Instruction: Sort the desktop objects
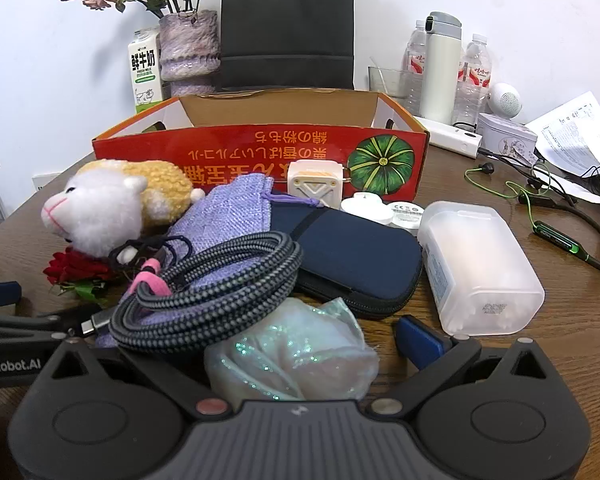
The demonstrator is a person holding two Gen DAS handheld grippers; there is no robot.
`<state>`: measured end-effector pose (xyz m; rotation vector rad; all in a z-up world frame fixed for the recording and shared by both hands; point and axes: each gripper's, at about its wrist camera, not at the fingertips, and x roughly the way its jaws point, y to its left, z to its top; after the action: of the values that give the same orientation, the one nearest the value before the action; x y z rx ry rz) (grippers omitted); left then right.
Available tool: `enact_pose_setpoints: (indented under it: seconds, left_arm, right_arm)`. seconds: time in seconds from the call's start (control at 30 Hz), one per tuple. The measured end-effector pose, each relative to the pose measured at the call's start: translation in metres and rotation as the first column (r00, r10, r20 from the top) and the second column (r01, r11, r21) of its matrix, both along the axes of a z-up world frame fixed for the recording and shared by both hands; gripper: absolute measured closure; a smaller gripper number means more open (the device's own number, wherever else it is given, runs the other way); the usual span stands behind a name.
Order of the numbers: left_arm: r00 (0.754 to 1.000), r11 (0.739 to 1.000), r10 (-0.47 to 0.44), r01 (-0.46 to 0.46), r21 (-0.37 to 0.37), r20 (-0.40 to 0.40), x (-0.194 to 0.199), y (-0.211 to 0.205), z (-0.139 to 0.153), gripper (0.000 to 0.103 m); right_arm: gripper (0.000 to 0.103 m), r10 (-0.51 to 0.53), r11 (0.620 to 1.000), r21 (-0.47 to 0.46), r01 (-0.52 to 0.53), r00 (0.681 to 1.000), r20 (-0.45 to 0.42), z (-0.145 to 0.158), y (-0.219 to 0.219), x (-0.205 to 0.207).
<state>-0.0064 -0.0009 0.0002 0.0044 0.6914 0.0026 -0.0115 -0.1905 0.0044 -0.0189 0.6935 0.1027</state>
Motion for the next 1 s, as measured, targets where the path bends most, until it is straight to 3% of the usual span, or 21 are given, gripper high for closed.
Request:
enact_pose_setpoints:
  seconds: [1.0]
  left_arm:
    - [1.0,1.0,-0.004,0.004,0.003,0.001,-0.0008,-0.0008,0.0001,0.0]
  right_arm:
    - [0.0,-0.004,1.0,0.003,0.004,1.0,0.001,0.0007,-0.001,-0.0018]
